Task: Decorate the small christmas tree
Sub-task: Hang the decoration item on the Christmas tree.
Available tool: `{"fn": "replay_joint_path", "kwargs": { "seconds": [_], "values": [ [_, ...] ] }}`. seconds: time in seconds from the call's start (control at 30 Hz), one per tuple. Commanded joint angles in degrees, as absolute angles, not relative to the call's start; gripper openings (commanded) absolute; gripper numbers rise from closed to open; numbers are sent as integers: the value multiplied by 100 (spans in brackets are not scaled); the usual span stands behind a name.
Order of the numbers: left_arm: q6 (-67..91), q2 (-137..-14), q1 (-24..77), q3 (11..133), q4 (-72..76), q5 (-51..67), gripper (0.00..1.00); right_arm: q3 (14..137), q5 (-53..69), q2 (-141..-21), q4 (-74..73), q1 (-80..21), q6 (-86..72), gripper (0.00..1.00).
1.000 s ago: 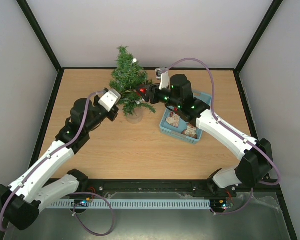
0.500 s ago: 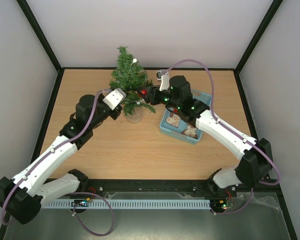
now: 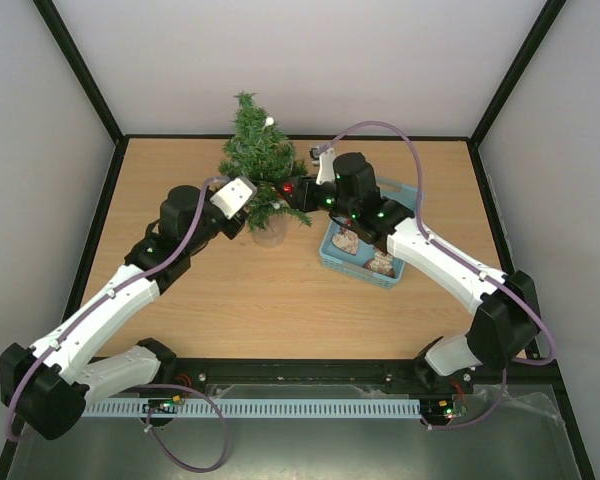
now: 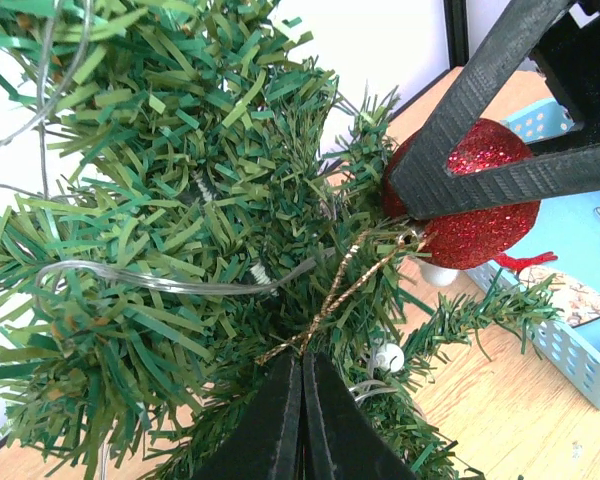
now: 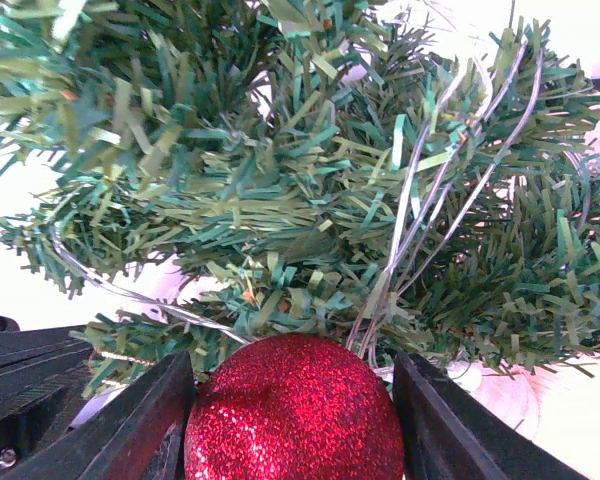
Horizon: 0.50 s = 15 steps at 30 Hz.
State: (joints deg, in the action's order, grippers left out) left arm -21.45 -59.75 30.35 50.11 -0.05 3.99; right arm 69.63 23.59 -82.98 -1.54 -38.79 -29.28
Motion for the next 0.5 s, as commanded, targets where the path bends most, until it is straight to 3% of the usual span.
{"fn": "replay_joint_path", "kwargs": {
  "seconds": [0.0, 0.47],
  "values": [
    [-2198, -6020, 3057, 5167, -92, 280, 2, 7141, 2282, -8412, -242, -3921, -2800, 51],
    [-2250, -5997, 3057, 5102, -11, 264, 2, 7154, 2290, -8275, -36, -3923, -2852, 51]
  ]
}}
